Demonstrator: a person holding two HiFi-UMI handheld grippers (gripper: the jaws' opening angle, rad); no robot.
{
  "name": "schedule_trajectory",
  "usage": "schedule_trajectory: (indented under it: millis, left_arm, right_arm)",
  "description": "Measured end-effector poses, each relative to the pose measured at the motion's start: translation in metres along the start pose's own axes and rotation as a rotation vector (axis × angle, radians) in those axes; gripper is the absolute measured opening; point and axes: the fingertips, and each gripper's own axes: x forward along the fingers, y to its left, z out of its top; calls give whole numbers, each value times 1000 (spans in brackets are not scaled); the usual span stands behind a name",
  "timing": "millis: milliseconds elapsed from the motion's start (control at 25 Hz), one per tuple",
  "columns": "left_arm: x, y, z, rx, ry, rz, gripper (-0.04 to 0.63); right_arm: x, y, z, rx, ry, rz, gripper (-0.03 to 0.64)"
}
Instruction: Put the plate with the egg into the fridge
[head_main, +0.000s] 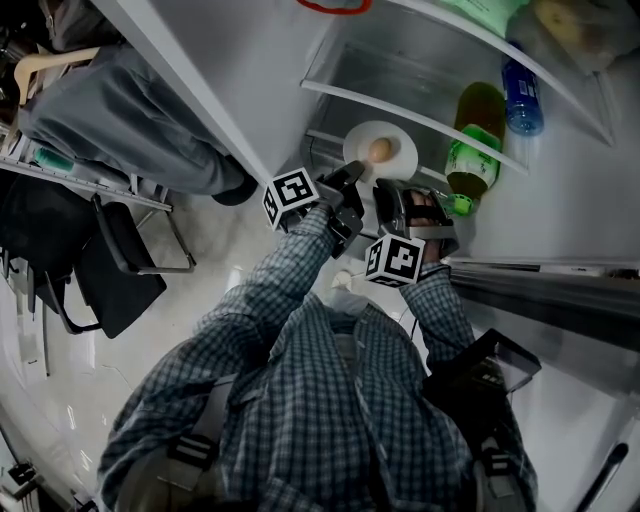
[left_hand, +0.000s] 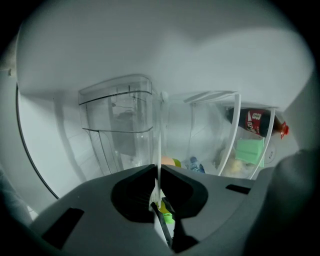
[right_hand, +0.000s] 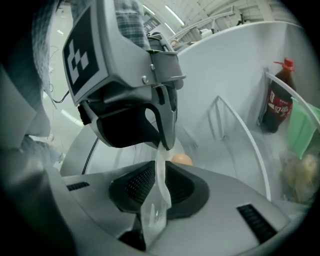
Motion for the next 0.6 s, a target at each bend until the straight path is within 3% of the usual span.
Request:
schedule_trajectory:
  millis: [240, 600]
  left_arm:
    - [0, 0, -1, -13, 0, -9, 17]
    - [1, -2, -1, -26, -4, -19, 18]
  right_arm:
    - [3, 3, -2, -70, 13, 9, 33]
    - [5, -1, -5, -44, 28, 7, 28]
